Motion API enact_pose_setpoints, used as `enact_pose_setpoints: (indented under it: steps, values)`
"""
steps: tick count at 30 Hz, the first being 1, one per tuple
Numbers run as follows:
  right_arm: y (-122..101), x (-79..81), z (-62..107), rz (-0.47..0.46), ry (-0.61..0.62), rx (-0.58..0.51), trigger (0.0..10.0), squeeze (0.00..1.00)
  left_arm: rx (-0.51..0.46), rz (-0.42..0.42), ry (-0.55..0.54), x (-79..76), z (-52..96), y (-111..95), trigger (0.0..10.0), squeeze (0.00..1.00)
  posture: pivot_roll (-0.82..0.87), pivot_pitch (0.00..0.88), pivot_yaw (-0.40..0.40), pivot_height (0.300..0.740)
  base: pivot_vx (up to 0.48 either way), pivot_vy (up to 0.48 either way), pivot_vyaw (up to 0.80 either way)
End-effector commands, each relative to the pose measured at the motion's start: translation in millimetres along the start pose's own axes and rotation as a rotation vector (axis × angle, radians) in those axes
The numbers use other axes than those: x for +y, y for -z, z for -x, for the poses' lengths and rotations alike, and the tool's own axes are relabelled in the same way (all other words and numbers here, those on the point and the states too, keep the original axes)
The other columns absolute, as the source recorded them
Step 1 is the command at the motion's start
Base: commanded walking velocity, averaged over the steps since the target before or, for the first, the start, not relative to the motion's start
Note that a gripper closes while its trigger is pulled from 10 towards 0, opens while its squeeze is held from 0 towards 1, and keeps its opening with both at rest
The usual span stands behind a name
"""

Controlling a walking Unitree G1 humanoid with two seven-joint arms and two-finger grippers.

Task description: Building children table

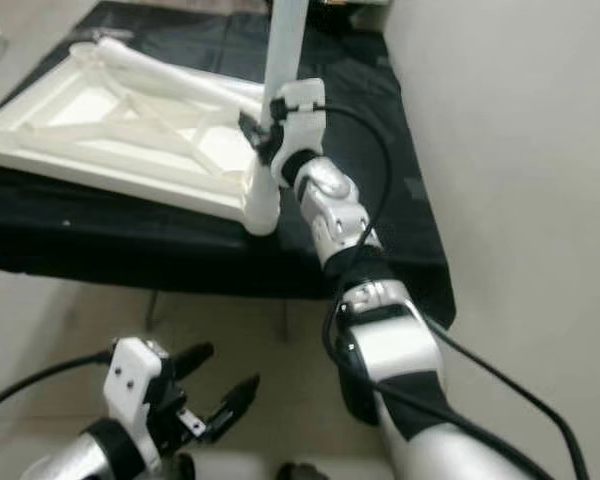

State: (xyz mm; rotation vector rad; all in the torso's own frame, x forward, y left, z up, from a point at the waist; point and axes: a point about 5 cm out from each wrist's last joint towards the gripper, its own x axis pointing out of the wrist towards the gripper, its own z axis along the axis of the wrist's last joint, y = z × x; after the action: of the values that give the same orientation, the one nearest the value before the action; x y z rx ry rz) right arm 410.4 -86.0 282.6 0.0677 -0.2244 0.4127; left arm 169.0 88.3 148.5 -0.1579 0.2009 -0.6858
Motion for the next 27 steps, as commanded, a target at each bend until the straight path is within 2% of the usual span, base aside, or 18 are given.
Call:
enact_pose_setpoints:
  steps: [1,7,13,17,23,27]
  values:
    - [39,-12.6,11.5,-0.009,0.116,0.156,10.0,0.00,0.014,0.002,-0.001,0.2,0.5,4,10.0,0.00,0.10,0.253,-0.079,0.740,0.000,0.000,0.00]
    - [39,-10.9,11.4,-0.012,0.256,0.136,10.0,0.00,0.010,-0.002,-0.004,1.7,-0.8,4,10.0,0.00,0.10,0.250,-0.078,0.740,0.000,0.000,0.00]
    - [40,-9.6,12.1,-0.001,0.287,0.135,10.0,0.00,0.009,-0.002,-0.004,2.0,-1.1,4,10.0,0.00,0.10,0.248,-0.080,0.740,0.000,0.000,0.00]
    - [43,-7.6,14.0,0.039,0.358,0.145,10.0,0.00,0.008,-0.005,-0.007,2.5,-1.6,4,10.0,0.00,0.10,0.247,-0.080,0.740,0.000,0.000,0.00]
    - [46,-15.8,20.3,0.107,0.623,0.197,10.0,0.00,0.007,-0.007,-0.007,3.1,-2.2,4,10.0,0.00,0.10,0.244,-0.080,0.740,0.000,0.000,0.00]
    - [46,-19.6,23.2,0.103,0.765,0.224,10.0,0.00,0.007,-0.007,-0.008,3.3,-2.5,4,10.0,0.00,0.10,0.242,-0.083,0.740,0.000,0.000,0.00]
